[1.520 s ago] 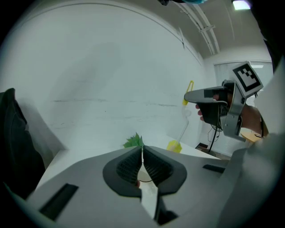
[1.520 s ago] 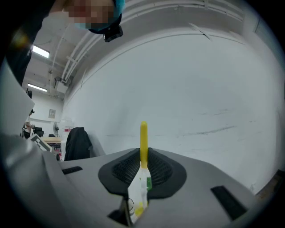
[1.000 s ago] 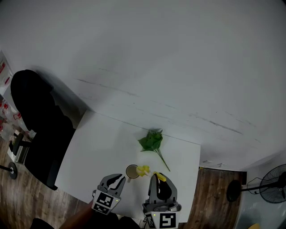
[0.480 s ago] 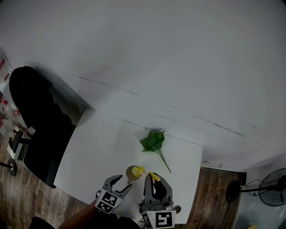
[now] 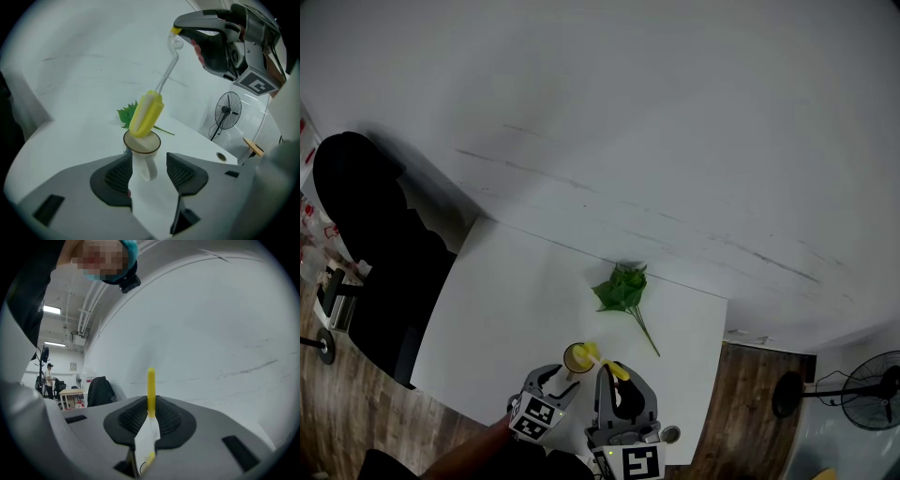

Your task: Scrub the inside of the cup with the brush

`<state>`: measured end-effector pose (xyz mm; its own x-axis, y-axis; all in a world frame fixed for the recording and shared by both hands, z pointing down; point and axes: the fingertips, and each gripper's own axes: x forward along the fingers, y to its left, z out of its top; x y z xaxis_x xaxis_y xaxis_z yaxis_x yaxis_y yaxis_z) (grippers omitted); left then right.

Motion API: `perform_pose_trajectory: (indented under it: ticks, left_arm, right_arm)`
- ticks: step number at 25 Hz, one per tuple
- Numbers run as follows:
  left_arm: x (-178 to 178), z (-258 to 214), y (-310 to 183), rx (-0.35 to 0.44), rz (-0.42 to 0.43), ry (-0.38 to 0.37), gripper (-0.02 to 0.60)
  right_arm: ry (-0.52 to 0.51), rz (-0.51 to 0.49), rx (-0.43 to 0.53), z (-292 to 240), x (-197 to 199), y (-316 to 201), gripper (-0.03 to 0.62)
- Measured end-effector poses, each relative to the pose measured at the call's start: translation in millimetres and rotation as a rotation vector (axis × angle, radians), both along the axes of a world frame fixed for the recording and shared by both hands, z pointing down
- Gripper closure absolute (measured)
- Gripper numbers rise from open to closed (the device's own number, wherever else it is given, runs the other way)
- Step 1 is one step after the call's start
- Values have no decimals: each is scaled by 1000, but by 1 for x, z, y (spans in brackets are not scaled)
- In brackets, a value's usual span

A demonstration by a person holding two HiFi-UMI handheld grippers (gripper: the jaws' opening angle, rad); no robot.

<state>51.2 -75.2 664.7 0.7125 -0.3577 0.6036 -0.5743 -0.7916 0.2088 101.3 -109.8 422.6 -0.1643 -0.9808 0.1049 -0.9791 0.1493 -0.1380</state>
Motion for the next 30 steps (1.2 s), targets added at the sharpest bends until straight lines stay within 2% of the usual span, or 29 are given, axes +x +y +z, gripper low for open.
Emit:
perform_pose_trajectory:
  ticks: [9, 15, 24, 27, 30]
  left_arm:
    - [5, 13, 0, -1, 5, -15, 345]
    - [2, 15, -5, 23, -17, -27, 412]
    - [2, 15, -4, 20, -33, -9, 428]
    - [4, 14, -2, 30, -32, -10, 482]
    - [4, 13, -3, 41, -37, -8, 486]
  right_arm:
    - [-14, -14, 11, 1, -8, 1, 531]
    - [-29, -21, 18, 1, -13, 1, 531]
    - [-38, -24, -7, 12, -16, 0, 531]
    - [-3, -52, -39, 27, -14, 1, 531]
    - [4, -52, -48, 38, -12, -1, 530]
